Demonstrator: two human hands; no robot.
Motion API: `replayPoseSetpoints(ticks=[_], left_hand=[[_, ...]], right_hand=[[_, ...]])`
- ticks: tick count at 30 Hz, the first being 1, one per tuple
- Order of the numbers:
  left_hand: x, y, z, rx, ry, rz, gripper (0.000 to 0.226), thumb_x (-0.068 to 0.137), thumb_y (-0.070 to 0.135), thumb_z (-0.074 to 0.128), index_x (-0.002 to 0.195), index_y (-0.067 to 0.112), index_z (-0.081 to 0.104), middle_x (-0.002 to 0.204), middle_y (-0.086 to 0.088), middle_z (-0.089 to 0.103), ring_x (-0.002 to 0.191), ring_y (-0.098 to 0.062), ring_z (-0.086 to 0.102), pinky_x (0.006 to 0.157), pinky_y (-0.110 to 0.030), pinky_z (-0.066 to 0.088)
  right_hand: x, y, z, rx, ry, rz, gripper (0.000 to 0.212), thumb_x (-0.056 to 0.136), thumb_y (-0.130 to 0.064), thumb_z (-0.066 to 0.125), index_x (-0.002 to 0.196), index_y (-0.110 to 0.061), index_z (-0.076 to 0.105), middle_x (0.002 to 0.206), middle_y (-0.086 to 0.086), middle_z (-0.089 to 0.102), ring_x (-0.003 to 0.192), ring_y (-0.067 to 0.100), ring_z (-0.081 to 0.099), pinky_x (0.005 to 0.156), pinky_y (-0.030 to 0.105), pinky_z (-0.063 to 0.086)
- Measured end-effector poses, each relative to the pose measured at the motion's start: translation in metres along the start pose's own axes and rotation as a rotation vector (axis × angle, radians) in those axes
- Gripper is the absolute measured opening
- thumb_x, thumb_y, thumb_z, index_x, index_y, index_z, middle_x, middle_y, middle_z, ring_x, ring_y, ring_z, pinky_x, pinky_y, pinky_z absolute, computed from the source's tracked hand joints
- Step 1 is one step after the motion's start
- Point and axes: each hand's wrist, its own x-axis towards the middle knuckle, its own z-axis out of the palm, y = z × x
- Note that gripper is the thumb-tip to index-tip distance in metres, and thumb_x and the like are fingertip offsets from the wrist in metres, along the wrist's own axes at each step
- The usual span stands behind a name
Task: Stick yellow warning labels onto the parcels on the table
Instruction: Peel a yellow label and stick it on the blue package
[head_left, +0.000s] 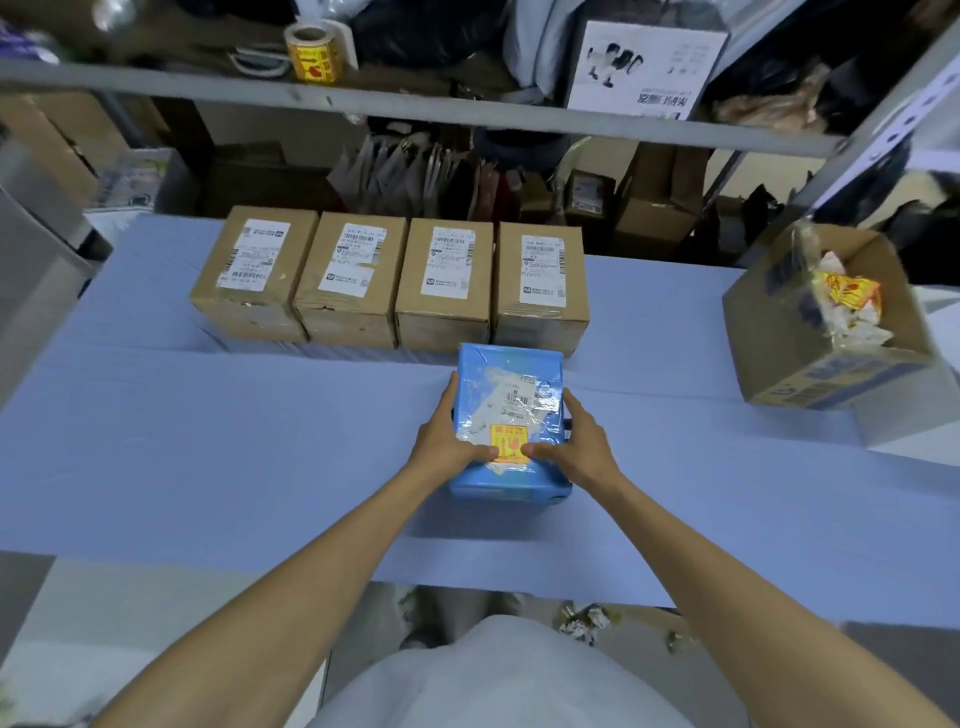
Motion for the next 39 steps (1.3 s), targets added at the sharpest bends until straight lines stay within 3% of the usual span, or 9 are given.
replayPoseSetpoints(ticks=[4, 12, 16, 18, 22, 27, 31, 36, 39], left_hand=[[0.002, 0.013, 0.026, -0.01, -0.095, 0.023, 0.113, 0.069, 0.007, 0.081, 0.151, 0.036, 0.009, 0.117, 0.008, 0.051, 0.106, -0.016, 0.053, 0.09, -0.026, 0.045], [0.022, 0.073, 0.101, 0.012, -0.334, 0.162, 0.105, 0.071, 0.002, 0.078, 0.147, 0.042, 0.016, 0.119, 0.006, 0.056, 0.108, -0.016, 0.056, 0.091, -0.027, 0.047], [0.038, 0.102, 0.128, -0.004, -0.33, 0.171, 0.106, 0.072, -0.002, 0.075, 0.149, 0.038, 0.014, 0.117, 0.006, 0.053, 0.108, -0.017, 0.054, 0.09, -0.031, 0.049], [0.049, 0.112, 0.136, -0.01, -0.317, 0.162, 0.107, 0.073, -0.002, 0.074, 0.15, 0.036, 0.011, 0.122, 0.003, 0.053, 0.11, -0.017, 0.052, 0.092, -0.035, 0.049], [0.081, 0.134, 0.146, -0.065, -0.292, 0.122, 0.103, 0.073, -0.004, 0.075, 0.15, 0.031, 0.017, 0.134, -0.004, 0.051, 0.122, -0.024, 0.051, 0.097, -0.047, 0.05], [0.124, 0.152, 0.152, -0.103, -0.276, 0.077, 0.102, 0.073, -0.008, 0.074, 0.149, 0.034, 0.021, 0.136, -0.006, 0.049, 0.118, -0.022, 0.051, 0.094, -0.05, 0.051], [0.162, 0.159, 0.159, -0.062, -0.24, 0.045, 0.101, 0.074, -0.005, 0.073, 0.149, 0.035, 0.02, 0.135, -0.006, 0.051, 0.112, -0.019, 0.052, 0.095, -0.049, 0.051], [0.201, 0.165, 0.169, -0.016, -0.217, 0.032, 0.099, 0.076, -0.002, 0.073, 0.15, 0.036, 0.018, 0.123, 0.003, 0.053, 0.107, -0.013, 0.051, 0.096, -0.04, 0.051], [0.22, 0.168, 0.174, -0.009, -0.198, 0.018, 0.099, 0.078, -0.002, 0.072, 0.15, 0.035, 0.016, 0.128, 0.001, 0.052, 0.112, -0.015, 0.052, 0.095, -0.036, 0.048]], right_hand=[[-0.007, 0.012, -0.037, 0.011, 0.043, 0.053, 0.085, 0.068, -0.012, 0.085, 0.14, -0.019, 0.039, 0.107, -0.004, 0.056, 0.091, 0.014, 0.056, 0.079, 0.026, 0.048], [-0.028, 0.041, -0.133, 0.056, 0.215, 0.113, 0.082, 0.069, -0.006, 0.083, 0.139, -0.021, 0.043, 0.106, 0.001, 0.06, 0.092, 0.018, 0.058, 0.062, 0.015, 0.044], [-0.015, 0.045, -0.165, 0.06, 0.243, 0.109, 0.083, 0.072, -0.007, 0.081, 0.141, -0.024, 0.037, 0.118, 0.001, 0.06, 0.103, 0.02, 0.058, 0.084, 0.03, 0.046], [-0.002, 0.044, -0.175, 0.034, 0.266, 0.114, 0.084, 0.074, -0.009, 0.08, 0.141, -0.016, 0.031, 0.125, 0.003, 0.057, 0.109, 0.02, 0.056, 0.091, 0.034, 0.046], [0.033, 0.037, -0.193, -0.011, 0.308, 0.126, 0.077, 0.072, -0.011, 0.082, 0.133, -0.009, 0.035, 0.128, 0.009, 0.056, 0.112, 0.025, 0.057, 0.094, 0.042, 0.048], [0.08, 0.036, -0.21, -0.004, 0.249, 0.124, 0.08, 0.07, -0.011, 0.084, 0.136, -0.012, 0.038, 0.13, 0.006, 0.053, 0.105, 0.017, 0.053, 0.092, 0.034, 0.047], [0.119, 0.04, -0.221, 0.038, 0.216, 0.132, 0.084, 0.071, -0.006, 0.082, 0.14, -0.011, 0.035, 0.134, 0.007, 0.05, 0.105, 0.015, 0.05, 0.092, 0.034, 0.047], [0.167, 0.052, -0.229, 0.053, 0.187, 0.168, 0.105, 0.065, -0.018, 0.087, 0.149, -0.018, 0.025, 0.147, 0.003, 0.04, 0.129, 0.024, 0.046, 0.106, 0.048, 0.042], [0.189, 0.056, -0.233, 0.054, 0.191, 0.169, 0.109, 0.065, -0.018, 0.087, 0.152, -0.02, 0.022, 0.148, 0.002, 0.039, 0.131, 0.024, 0.044, 0.107, 0.047, 0.041]])
